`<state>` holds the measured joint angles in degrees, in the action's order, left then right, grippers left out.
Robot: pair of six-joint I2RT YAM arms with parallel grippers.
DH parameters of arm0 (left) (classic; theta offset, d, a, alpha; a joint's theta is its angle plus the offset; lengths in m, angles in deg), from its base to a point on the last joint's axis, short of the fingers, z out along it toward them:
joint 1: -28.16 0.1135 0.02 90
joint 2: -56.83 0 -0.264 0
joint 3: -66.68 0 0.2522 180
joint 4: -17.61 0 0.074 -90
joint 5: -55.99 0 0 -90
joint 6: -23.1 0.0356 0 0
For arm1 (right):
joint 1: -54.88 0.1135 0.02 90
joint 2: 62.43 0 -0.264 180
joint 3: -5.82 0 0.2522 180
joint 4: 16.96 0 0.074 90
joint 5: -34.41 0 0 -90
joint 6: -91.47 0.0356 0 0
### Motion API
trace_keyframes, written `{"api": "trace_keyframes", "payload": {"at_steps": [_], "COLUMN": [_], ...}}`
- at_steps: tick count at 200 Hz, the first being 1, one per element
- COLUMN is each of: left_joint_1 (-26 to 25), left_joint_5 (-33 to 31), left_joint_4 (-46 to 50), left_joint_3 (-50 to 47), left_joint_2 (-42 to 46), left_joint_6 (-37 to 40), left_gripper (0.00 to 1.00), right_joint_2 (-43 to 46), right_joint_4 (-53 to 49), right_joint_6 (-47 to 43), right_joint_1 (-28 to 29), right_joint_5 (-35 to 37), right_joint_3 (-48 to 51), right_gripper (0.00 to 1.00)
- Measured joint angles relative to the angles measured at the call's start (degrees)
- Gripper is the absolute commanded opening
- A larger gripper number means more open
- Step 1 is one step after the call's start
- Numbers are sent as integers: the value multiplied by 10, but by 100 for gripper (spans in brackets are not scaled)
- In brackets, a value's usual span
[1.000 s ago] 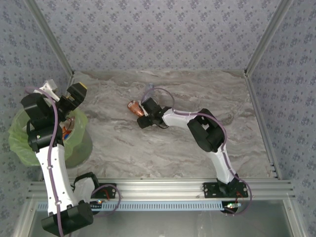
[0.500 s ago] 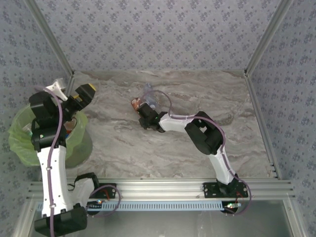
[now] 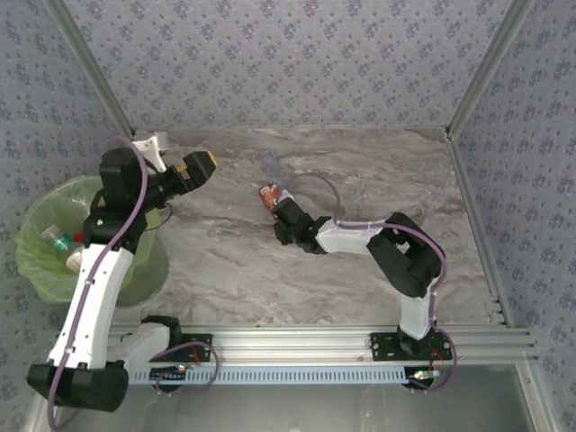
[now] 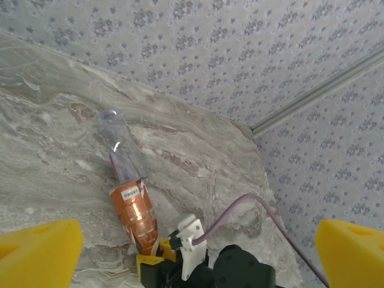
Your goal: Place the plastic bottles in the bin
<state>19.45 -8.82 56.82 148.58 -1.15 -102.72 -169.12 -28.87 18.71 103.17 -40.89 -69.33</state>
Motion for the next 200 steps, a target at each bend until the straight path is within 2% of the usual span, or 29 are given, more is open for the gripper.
{"api": "trace_keyframes", "payload": {"at_steps": [87, 146, 200], "left_joint_1": [-135, -205, -232], "left_joint_5": [-62, -108, -126], "left_joint_4": [-17, -24, -68], "left_joint_3": [31, 69, 67], "left_joint_2": [-109, -196, -251], "left_joint_6": [8, 17, -3], "left_gripper": [99, 99, 96], "right_joint_2": [169, 245, 292], "right_joint_4": [142, 189, 216], "right_joint_6": [15, 19, 29], "right_joint_1": [-25, -31, -31], "right_joint_5": [-60, -134, -198], "right_joint_3": [126, 167, 175], "right_gripper": [0, 0, 0]}}
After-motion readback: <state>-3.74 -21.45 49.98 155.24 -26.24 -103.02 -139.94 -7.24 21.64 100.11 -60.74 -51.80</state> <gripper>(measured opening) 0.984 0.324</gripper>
